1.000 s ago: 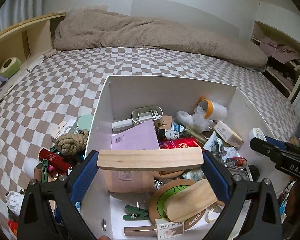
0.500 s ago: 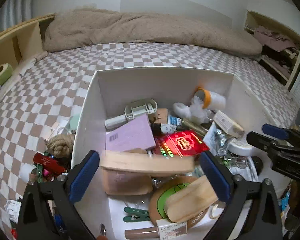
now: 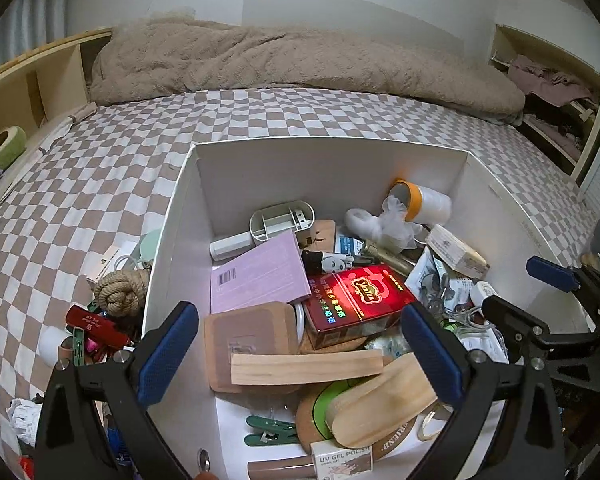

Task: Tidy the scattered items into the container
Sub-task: 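Open the right tool to drop the tape measure in the box while the left tool releases the wooden bar, then withdraw both tools from the box back over the pile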

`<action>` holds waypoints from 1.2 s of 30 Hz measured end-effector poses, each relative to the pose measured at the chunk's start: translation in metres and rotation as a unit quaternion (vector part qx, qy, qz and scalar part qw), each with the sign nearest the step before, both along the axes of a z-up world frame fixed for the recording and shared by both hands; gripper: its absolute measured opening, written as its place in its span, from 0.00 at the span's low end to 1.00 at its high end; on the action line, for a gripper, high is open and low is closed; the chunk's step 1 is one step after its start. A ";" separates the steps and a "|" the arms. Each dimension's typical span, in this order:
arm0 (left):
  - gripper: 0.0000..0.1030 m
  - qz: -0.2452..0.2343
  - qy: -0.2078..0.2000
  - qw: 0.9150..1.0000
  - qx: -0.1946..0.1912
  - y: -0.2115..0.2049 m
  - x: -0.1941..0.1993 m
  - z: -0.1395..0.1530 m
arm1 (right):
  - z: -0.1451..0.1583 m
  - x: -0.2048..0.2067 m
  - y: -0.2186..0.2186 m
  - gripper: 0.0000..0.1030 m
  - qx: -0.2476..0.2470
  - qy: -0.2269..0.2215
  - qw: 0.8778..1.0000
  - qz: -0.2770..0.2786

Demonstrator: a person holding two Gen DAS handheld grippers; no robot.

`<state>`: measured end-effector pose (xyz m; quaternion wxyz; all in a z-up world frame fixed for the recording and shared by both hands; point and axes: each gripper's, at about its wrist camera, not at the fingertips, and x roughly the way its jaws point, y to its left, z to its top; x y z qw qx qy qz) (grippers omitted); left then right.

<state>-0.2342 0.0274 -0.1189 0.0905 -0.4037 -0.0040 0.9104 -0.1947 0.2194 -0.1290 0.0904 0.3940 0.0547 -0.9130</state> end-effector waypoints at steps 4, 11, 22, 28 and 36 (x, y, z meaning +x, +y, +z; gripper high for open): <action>0.99 0.002 -0.004 1.000 0.005 -0.001 0.000 0.001 | 0.002 0.001 0.000 0.80 -0.001 -0.002 1.000 -0.004; 0.99 0.018 0.013 0.999 0.031 -0.005 0.011 0.015 | 0.018 0.009 0.009 0.92 -0.016 0.014 1.000 -0.016; 1.00 -0.005 0.068 0.998 0.006 0.009 0.048 0.060 | 0.051 0.031 0.012 1.00 -0.024 0.033 0.999 -0.031; 1.00 -0.012 0.090 0.996 0.003 0.014 0.074 0.082 | 0.071 0.056 0.010 1.00 -0.024 0.053 0.998 -0.024; 1.00 -0.021 0.105 0.994 -0.003 0.015 0.110 0.107 | 0.104 0.096 0.015 1.00 -0.031 0.086 0.996 -0.023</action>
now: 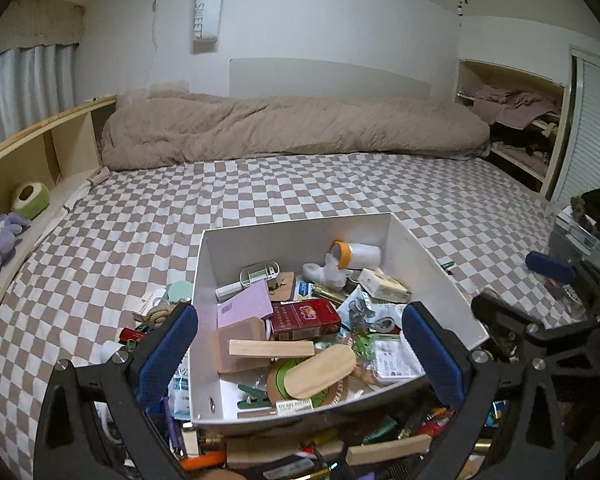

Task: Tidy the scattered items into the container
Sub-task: 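Withdraw both tools from the box back over the pile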

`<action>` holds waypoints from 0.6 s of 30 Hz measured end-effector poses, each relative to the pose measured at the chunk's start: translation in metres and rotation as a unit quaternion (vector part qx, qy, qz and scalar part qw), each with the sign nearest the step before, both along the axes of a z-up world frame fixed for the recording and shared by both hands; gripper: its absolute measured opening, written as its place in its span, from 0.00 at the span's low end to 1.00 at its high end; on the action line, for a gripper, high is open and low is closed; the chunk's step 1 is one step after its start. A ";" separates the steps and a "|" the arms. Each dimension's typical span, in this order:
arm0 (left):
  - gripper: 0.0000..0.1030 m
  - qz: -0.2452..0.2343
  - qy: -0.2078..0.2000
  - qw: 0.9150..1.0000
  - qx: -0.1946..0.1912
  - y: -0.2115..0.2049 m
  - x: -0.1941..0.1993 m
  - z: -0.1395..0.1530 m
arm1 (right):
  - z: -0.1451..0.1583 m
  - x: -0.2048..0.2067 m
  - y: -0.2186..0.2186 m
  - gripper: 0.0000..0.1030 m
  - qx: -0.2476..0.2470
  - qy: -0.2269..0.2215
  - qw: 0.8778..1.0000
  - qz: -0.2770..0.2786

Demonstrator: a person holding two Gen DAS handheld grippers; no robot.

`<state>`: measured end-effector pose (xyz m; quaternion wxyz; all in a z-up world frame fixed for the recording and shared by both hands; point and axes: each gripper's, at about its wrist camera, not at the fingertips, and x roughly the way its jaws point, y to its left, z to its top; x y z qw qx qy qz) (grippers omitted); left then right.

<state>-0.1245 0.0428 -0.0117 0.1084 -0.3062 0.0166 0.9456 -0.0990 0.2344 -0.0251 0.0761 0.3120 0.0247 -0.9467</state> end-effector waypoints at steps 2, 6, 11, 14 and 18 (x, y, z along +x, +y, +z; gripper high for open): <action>1.00 -0.002 0.003 1.000 -0.003 0.000 0.008 0.005 | 0.008 0.011 0.003 1.00 -0.004 0.007 1.000 -0.001; 1.00 -0.002 0.014 1.000 -0.008 -0.005 0.028 0.019 | 0.023 0.032 0.005 1.00 -0.007 0.022 1.000 0.000; 1.00 -0.001 0.024 1.000 -0.004 -0.013 0.053 0.034 | 0.036 0.059 0.006 1.00 -0.009 0.038 0.999 0.001; 1.00 -0.001 0.031 0.999 -0.011 -0.016 0.070 0.040 | 0.040 0.073 0.007 1.00 -0.007 0.042 0.999 0.000; 1.00 -0.004 0.036 0.999 -0.014 -0.020 0.091 0.042 | 0.043 0.091 0.010 1.00 -0.015 0.047 0.999 0.001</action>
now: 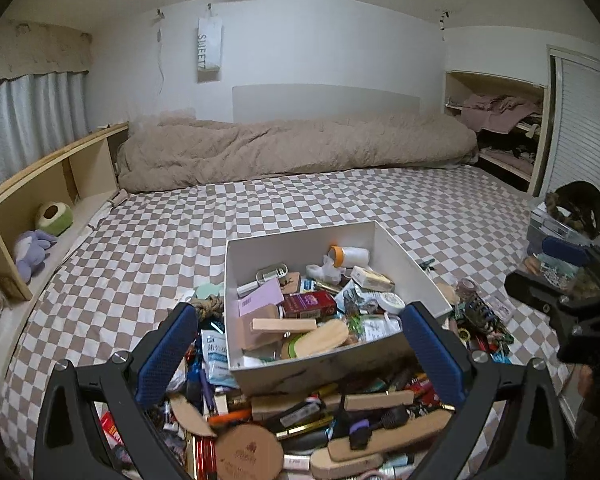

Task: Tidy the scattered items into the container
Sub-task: 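Withdraw both tools from the box back over the pile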

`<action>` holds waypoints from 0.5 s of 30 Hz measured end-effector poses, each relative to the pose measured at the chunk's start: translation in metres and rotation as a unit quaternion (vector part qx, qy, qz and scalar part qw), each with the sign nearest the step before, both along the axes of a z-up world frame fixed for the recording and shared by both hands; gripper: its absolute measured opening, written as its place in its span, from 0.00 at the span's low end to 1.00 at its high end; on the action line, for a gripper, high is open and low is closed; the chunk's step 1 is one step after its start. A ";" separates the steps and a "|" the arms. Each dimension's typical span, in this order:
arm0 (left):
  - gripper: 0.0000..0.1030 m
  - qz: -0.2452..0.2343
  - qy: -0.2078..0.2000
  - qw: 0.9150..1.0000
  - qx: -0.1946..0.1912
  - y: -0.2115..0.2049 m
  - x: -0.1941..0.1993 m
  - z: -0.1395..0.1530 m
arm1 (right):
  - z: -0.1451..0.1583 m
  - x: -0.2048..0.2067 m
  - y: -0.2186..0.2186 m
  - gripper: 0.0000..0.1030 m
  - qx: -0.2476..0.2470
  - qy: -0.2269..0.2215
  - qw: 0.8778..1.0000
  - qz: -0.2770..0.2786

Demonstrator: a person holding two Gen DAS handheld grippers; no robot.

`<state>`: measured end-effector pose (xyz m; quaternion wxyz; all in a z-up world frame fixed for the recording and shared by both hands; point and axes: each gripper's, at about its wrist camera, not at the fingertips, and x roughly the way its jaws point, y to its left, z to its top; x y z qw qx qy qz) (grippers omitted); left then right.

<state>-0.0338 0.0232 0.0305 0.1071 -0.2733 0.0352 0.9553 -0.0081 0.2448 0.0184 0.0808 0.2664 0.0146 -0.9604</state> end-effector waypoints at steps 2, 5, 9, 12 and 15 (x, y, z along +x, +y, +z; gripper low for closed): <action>1.00 -0.001 0.003 1.000 -0.001 -0.002 0.013 -0.001 | 0.002 0.010 0.001 1.00 0.001 0.005 1.000 -0.001; 1.00 0.001 0.010 1.000 0.001 -0.006 0.028 -0.001 | 0.003 0.025 0.003 1.00 0.002 0.012 1.000 -0.003; 1.00 0.005 0.019 1.000 0.000 -0.009 0.048 -0.001 | 0.001 0.043 0.004 1.00 0.022 0.020 0.999 -0.014; 1.00 0.005 0.033 0.999 -0.008 -0.008 0.062 0.000 | 0.000 0.055 0.006 1.00 0.024 0.025 0.999 -0.016; 1.00 0.002 0.047 0.999 -0.020 -0.006 0.078 0.001 | -0.002 0.068 0.007 1.00 0.020 0.028 0.999 -0.015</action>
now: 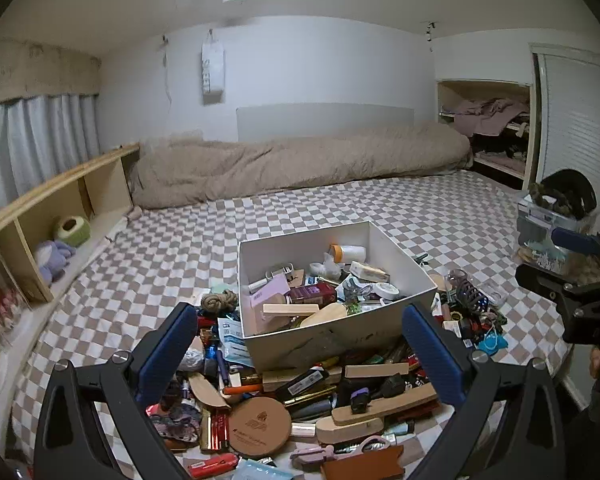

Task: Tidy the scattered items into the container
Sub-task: 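Withdraw both tools from the box back over the pile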

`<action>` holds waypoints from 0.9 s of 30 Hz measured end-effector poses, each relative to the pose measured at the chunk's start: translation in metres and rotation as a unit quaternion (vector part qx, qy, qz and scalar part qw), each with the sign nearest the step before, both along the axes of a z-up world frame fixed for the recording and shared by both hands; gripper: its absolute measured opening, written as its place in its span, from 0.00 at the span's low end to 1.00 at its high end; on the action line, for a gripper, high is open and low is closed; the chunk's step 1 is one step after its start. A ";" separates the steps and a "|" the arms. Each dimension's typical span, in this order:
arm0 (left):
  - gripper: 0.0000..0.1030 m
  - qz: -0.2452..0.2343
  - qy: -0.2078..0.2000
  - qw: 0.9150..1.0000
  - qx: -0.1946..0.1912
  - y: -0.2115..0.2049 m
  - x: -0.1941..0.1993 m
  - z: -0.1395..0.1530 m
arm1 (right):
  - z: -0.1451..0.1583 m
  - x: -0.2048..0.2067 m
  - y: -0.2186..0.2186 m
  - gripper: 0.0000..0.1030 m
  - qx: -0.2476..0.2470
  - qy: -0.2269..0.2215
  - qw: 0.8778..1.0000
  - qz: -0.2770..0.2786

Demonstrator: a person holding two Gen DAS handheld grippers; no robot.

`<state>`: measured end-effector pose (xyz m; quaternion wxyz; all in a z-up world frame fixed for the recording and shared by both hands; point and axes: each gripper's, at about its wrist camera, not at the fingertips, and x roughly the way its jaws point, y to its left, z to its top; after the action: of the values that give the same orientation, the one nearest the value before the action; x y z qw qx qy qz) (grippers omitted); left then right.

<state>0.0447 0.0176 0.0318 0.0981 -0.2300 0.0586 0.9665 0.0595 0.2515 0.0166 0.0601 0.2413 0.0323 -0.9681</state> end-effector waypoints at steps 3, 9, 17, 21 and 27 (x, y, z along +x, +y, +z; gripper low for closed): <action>1.00 -0.007 0.008 1.000 -0.007 0.002 0.013 0.000 | -0.002 0.010 0.000 1.00 -0.001 0.000 1.000 0.001; 1.00 -0.013 0.006 1.000 -0.005 0.002 0.028 -0.002 | -0.006 0.027 0.003 1.00 -0.008 0.003 1.000 -0.004; 1.00 -0.002 0.011 1.000 0.010 -0.007 0.042 -0.004 | -0.006 0.041 0.007 1.00 -0.004 0.010 1.000 -0.015; 1.00 0.004 0.019 1.000 0.006 -0.009 0.050 -0.004 | -0.006 0.043 0.008 1.00 -0.005 0.011 1.000 -0.016; 1.00 0.003 0.020 1.000 0.013 -0.012 0.056 -0.007 | -0.010 0.047 0.009 1.00 -0.007 0.008 1.000 -0.024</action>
<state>0.1011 0.0052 0.0253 0.0968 -0.2100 0.0475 0.9717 0.1066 0.2605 0.0070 0.0382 0.2341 0.0202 -0.9713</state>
